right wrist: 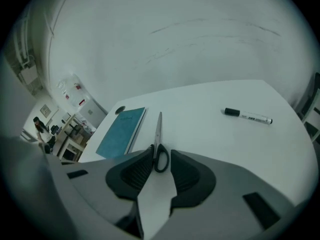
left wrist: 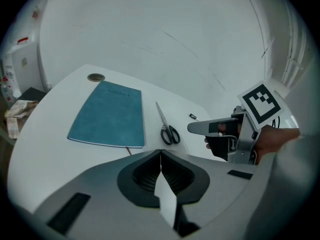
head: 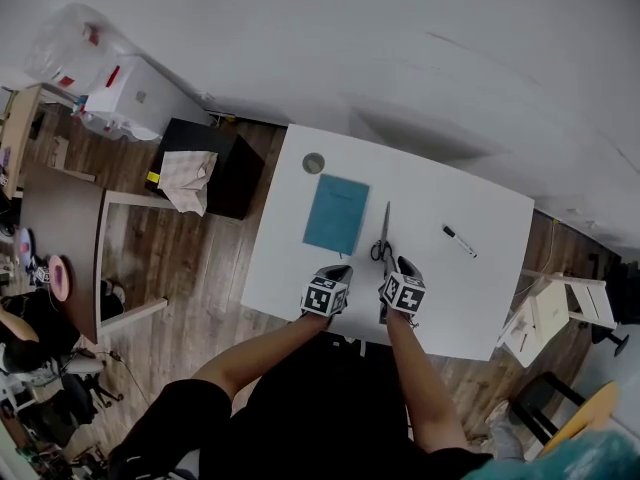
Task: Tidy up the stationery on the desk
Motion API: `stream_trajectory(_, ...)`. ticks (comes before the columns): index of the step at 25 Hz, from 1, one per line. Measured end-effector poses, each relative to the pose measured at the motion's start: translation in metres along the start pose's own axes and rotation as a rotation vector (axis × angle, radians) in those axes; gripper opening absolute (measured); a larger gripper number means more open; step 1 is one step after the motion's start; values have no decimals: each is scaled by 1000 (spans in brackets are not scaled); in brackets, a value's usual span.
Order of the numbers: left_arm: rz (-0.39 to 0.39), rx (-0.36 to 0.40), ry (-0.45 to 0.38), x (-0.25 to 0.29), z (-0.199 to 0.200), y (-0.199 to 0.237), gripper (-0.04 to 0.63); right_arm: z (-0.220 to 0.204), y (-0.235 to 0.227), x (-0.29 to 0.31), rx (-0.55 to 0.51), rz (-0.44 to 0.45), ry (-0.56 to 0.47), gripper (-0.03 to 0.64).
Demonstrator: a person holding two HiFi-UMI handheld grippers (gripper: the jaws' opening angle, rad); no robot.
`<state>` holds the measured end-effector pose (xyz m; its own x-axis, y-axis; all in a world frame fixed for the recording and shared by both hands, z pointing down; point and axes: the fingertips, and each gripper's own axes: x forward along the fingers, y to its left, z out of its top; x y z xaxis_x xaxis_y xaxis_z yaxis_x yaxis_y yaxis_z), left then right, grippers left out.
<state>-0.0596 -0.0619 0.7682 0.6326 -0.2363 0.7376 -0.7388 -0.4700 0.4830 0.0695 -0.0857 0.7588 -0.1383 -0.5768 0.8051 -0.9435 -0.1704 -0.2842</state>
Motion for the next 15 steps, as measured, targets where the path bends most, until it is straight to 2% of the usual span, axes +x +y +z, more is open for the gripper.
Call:
stream_trajectory(9, -14, 42, 36, 40, -14, -80, 14, 10, -100, -40, -29, -15, -2, 124)
stream_trajectory(15, 6, 54, 30, 68, -5, -123, 14, 36, -160, -48, -147, 8, -2, 124)
